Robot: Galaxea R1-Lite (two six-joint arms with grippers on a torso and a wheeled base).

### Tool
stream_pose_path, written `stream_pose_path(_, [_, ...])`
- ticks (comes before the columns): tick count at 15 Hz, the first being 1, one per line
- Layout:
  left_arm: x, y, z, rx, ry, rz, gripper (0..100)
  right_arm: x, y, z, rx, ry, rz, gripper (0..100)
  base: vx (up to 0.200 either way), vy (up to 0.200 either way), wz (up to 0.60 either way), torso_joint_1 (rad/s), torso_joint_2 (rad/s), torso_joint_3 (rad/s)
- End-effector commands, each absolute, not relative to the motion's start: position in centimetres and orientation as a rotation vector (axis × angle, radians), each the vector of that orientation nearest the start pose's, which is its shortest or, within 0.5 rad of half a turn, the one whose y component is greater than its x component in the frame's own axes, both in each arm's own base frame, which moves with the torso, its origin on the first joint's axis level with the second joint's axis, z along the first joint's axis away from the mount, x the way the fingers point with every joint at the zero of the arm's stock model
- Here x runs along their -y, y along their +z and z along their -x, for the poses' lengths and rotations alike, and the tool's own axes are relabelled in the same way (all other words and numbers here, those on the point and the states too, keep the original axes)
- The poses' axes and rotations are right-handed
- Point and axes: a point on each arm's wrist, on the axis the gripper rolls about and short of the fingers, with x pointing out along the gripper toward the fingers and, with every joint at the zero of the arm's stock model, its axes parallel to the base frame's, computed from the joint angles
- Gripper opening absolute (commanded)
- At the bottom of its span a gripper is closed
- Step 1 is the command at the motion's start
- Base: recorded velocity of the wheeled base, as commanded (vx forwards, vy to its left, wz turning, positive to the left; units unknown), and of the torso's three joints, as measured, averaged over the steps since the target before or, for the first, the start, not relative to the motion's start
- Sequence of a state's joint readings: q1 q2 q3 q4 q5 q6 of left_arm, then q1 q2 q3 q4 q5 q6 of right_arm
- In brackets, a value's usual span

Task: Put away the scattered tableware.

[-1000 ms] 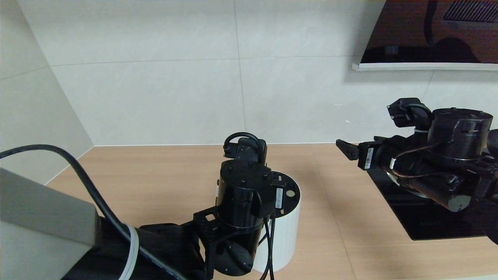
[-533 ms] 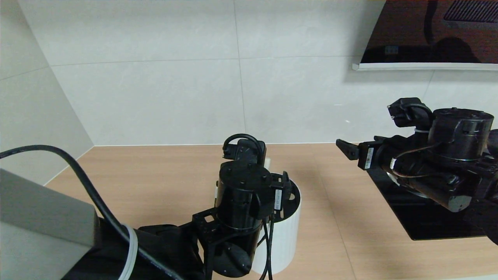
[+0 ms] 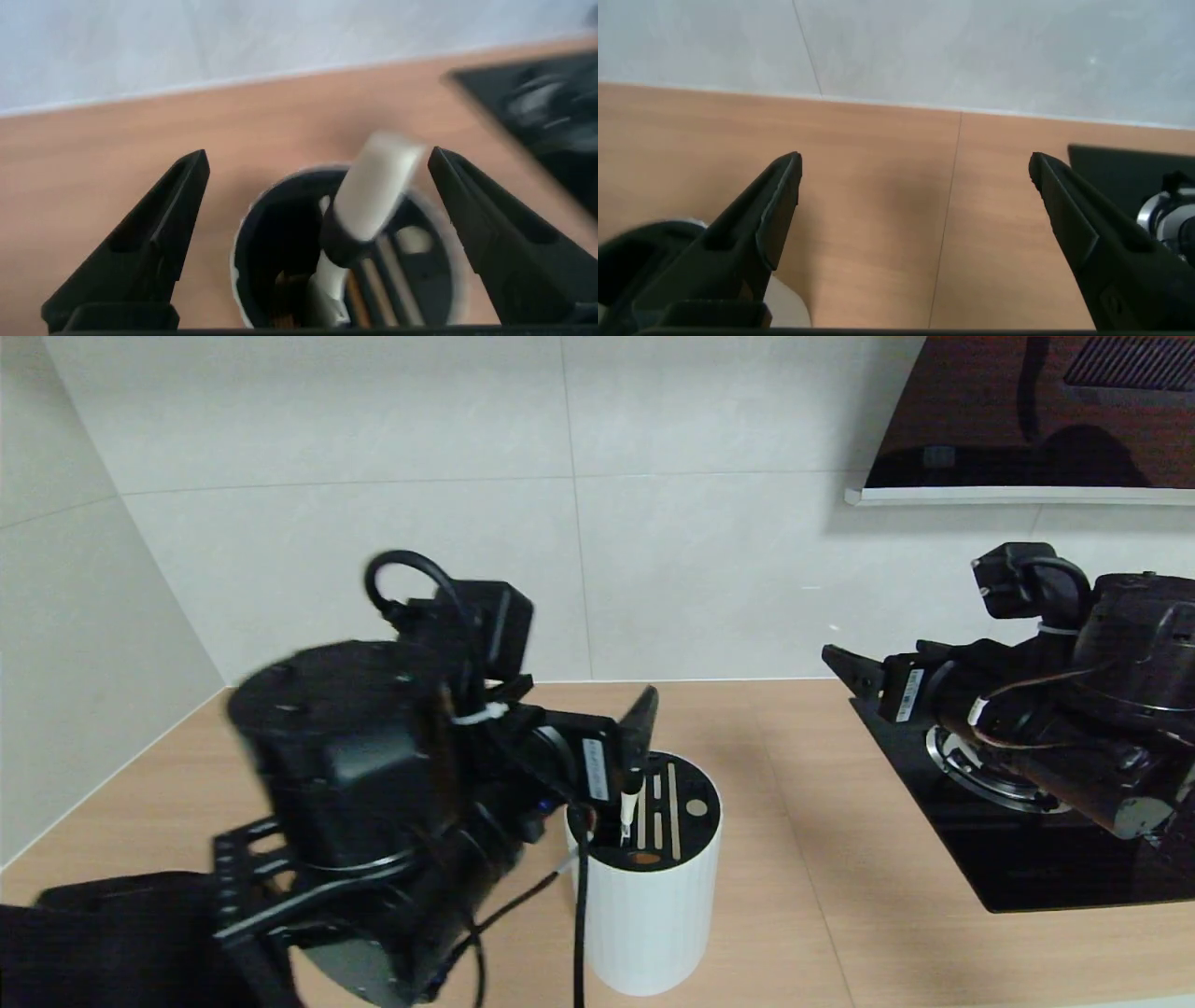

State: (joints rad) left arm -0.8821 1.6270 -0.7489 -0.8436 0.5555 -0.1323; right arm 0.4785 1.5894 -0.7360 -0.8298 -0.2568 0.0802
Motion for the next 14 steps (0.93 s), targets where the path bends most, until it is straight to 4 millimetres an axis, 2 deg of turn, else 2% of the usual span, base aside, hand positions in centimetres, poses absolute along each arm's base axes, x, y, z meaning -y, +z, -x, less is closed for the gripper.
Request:
stream_pose_path(1, [13.9, 26.6, -15.2, 0.141, -0.349, 0.212, 100, -11.0, 23.3, -22.7, 0.032, 0.219, -0.093, 100, 0.000, 0.000, 0.00, 0.000, 0.00, 0.000])
stream_pose_path(3, [10.0, 28.4, -13.6, 0.221, -0.261, 0.254, 100, -9.0, 24.4, -20.5, 0.087, 0.186, -0.109, 100, 0.000, 0.000, 0.00, 0.000, 0.00, 0.000])
stream_pose_path(4, [8.1, 28.6, -12.5, 0.242, -0.215, 0.271, 100, -7.9, 25.0, -19.1, 0.121, 0.172, -0.119, 100, 0.000, 0.000, 0.00, 0.000, 0.00, 0.000])
stream_pose_path(5, [7.3, 28.5, -11.8, 0.246, -0.204, 0.276, 100, -7.4, 25.2, -18.2, 0.137, 0.171, -0.125, 100, 0.000, 0.000, 0.00, 0.000, 0.00, 0.000])
stream_pose_path(6, [6.0, 28.1, -10.3, 0.246, -0.197, 0.275, 100, -6.6, 25.2, -16.3, 0.161, 0.175, -0.132, 100, 0.000, 0.000, 0.00, 0.000, 0.00, 0.000])
stream_pose_path(7, [3.9, 26.5, -7.9, 0.214, -0.169, 0.247, 100, -5.2, 24.6, -13.0, 0.194, 0.180, -0.143, 100, 0.000, 0.000, 0.00, 0.000, 0.00, 0.000])
stream_pose_path(9, [1.4, 24.1, -5.1, 0.112, -0.053, 0.181, 100, -3.2, 23.3, -8.7, 0.234, 0.175, -0.155, 100, 0.000, 0.000, 0.00, 0.000, 0.00, 0.000])
stream_pose_path(11, [-0.3, 22.4, -1.7, 0.071, 0.011, 0.148, 100, -1.0, 22.7, -4.3, 0.271, 0.122, -0.140, 100, 0.000, 0.000, 0.00, 0.000, 0.00, 0.000])
stream_pose_path(13, [-1.1, 21.3, 0.9, 0.094, 0.067, 0.146, 100, 0.4, 21.4, -0.5, 0.282, 0.030, -0.103, 100, 0.000, 0.000, 0.00, 0.000, 0.00, 0.000])
stream_pose_path(14, [-1.5, 20.4, 2.7, 0.123, 0.073, 0.152, 100, 1.0, 20.2, 1.9, 0.285, -0.018, -0.082, 100, 0.000, 0.000, 0.00, 0.000, 0.00, 0.000])
